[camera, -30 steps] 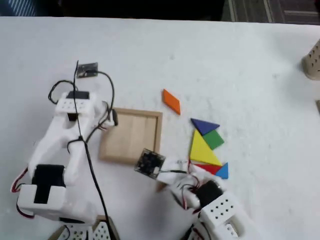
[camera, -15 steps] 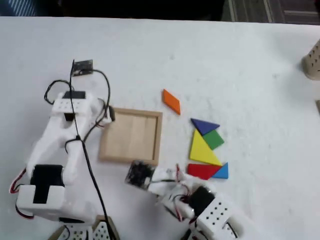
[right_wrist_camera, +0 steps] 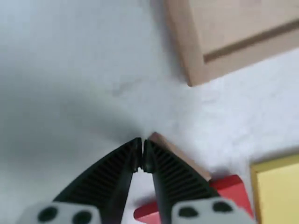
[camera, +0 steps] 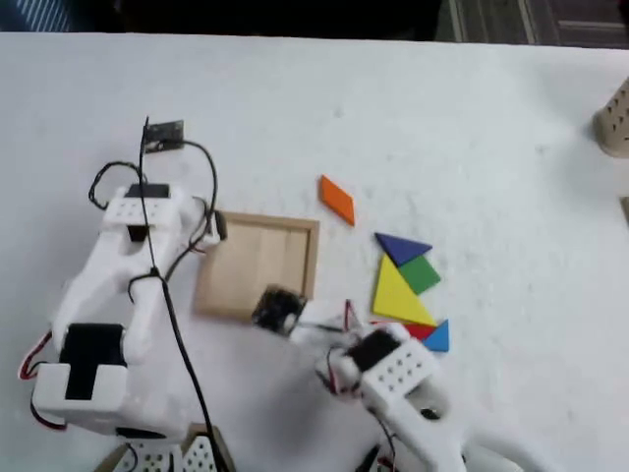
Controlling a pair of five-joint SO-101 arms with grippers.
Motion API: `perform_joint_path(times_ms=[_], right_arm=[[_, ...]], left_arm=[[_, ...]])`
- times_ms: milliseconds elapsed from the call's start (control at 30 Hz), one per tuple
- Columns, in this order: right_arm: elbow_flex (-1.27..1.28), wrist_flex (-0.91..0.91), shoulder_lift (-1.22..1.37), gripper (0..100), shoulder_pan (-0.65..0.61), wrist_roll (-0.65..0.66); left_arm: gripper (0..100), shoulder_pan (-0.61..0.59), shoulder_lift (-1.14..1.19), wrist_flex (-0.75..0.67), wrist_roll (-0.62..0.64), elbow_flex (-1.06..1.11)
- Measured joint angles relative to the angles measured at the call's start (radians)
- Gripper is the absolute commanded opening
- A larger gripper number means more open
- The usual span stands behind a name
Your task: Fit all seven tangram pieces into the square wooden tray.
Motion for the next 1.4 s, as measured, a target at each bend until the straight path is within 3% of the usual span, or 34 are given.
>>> perform_joint_path(times_ms=[333, 533, 633, 900, 1400], right_arm=[[-0.025, -0.009, -0.006, 1.9, 0.333, 0.161], [-0.072, -0.009, -0.133, 2.5, 0.462, 0.178], [-0.133, -0.009, -0.167, 3.1, 0.482, 0.084], [-0.341, -0.023, -0.006, 18.5, 0.485, -0.170], [-0.821, -0.428, 0.829, 4.2, 0.358, -0.203]], left_arm=[[23, 0.000, 0.000, 0.000, 0.000, 0.000], [23, 0.000, 0.000, 0.000, 0.000, 0.000], [23, 0.000, 0.000, 0.000, 0.000, 0.000], [23, 0.000, 0.000, 0.000, 0.000, 0.000], [23, 0.000, 0.000, 0.000, 0.000, 0.000]])
